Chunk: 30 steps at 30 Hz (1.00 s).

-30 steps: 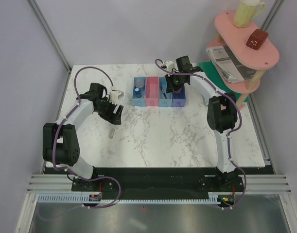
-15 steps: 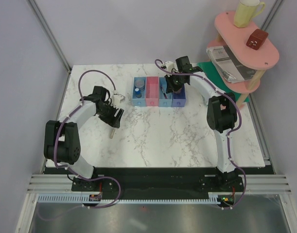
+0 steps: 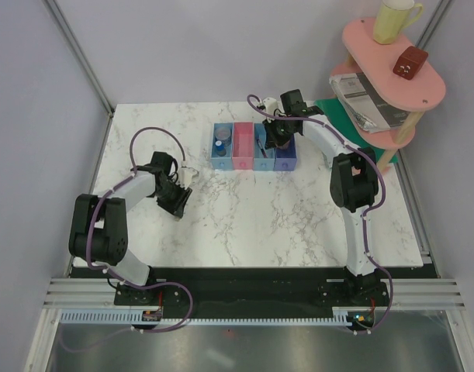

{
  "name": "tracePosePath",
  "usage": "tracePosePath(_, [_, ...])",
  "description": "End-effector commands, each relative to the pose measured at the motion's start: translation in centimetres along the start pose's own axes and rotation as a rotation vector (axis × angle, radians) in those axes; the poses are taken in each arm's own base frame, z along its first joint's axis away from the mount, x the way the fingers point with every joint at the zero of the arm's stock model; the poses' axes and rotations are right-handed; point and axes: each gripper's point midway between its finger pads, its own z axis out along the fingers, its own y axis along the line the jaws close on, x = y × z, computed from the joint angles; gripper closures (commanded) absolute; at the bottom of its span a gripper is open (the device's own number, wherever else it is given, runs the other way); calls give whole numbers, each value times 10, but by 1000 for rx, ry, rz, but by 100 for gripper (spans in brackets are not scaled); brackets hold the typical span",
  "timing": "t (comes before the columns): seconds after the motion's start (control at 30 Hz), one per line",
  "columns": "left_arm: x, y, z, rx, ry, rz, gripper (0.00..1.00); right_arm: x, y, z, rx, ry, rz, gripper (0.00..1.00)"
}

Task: Sort the stationery into containers
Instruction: Place the pen in the storage box, then pick up the stationery from the center of the board.

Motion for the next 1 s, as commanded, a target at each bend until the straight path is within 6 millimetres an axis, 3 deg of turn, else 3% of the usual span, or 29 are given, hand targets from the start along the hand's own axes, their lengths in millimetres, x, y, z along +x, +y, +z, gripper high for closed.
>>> tracePosePath(0.0, [-3,4,0,-30,-27,10,66,-19,6,-18,-4,-45,-24,98])
tracePosePath(0.2, [-3,5,1,-30,-27,8,98,-10,4,-18,2,-18,-27,87])
tracePosePath(0.4, [-13,3,-5,-25,-62,7,98,-10,6,-21,-1,-16,-33,63])
tracePosePath(0.53, [-31,3,-20,-29,-124,8,98,-15,8,-28,0,-27,-40,54])
tracePosePath(0.73, [-85,3,-60,-21,-274,-6,98,-23,12,-39,-2,-47,-47,49])
tracePosePath(0.87, [-143,2,-97,-4,-415,-11,98,-39,22,-57,-17,-95,-61,47])
tracePosePath(0.97, [-181,-4,-113,37,-489,-16,98,-56,37,-75,-51,-149,-87,46])
